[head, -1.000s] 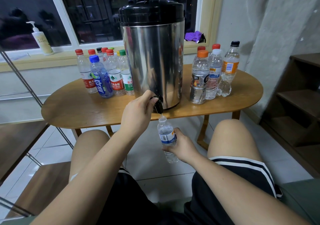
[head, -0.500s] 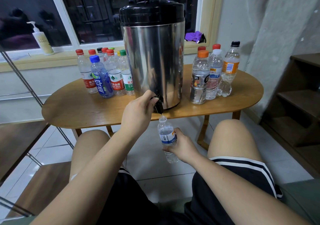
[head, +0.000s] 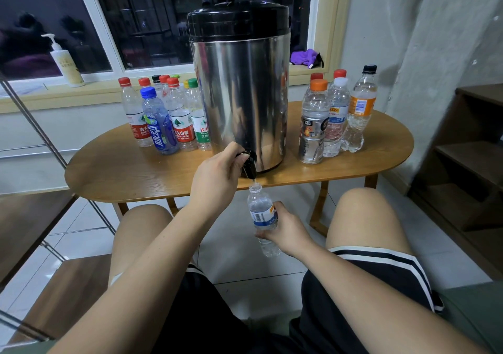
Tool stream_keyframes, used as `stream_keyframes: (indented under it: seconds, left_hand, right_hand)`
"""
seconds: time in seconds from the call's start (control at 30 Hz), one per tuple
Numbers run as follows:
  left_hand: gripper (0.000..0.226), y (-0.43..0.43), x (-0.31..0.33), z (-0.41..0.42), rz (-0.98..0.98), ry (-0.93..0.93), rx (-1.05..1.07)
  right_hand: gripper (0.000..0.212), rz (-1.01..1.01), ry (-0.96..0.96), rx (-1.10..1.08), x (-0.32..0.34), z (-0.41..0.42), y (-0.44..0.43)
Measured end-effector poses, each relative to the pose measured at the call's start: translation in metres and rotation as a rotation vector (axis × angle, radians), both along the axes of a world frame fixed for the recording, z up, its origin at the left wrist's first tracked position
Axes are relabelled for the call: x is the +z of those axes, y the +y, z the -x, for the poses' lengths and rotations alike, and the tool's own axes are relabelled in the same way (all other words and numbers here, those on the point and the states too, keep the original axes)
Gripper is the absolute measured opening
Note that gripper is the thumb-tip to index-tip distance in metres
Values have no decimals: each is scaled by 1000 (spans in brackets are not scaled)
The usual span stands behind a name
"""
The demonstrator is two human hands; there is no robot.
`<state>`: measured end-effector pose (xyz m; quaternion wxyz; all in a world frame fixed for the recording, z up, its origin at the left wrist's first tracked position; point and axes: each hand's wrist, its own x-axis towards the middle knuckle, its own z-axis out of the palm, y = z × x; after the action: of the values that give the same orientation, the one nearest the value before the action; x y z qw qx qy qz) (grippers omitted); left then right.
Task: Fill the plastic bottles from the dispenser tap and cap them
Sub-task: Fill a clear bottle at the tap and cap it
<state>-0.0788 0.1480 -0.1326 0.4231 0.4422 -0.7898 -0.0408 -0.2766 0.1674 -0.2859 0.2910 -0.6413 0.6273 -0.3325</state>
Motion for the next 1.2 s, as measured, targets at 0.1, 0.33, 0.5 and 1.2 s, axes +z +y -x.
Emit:
stream_keyframes:
  seconds: [0.1, 0.33, 0.5, 1.2]
  left_hand:
    - [19, 0, 0, 0, -6, -3, 0]
    - [17, 0, 0, 0, -3, -6, 1]
    - [19, 0, 0, 0, 6, -7, 3]
    - [19, -1, 3, 0, 14, -29, 14]
  right_hand:
    - [69, -2, -2, 6, 0, 0, 1]
    - [69, 4, -3, 10, 1, 0, 0]
    - [68, 7, -7, 5, -1, 1, 0]
    - [68, -9, -24, -4, 1, -2, 2]
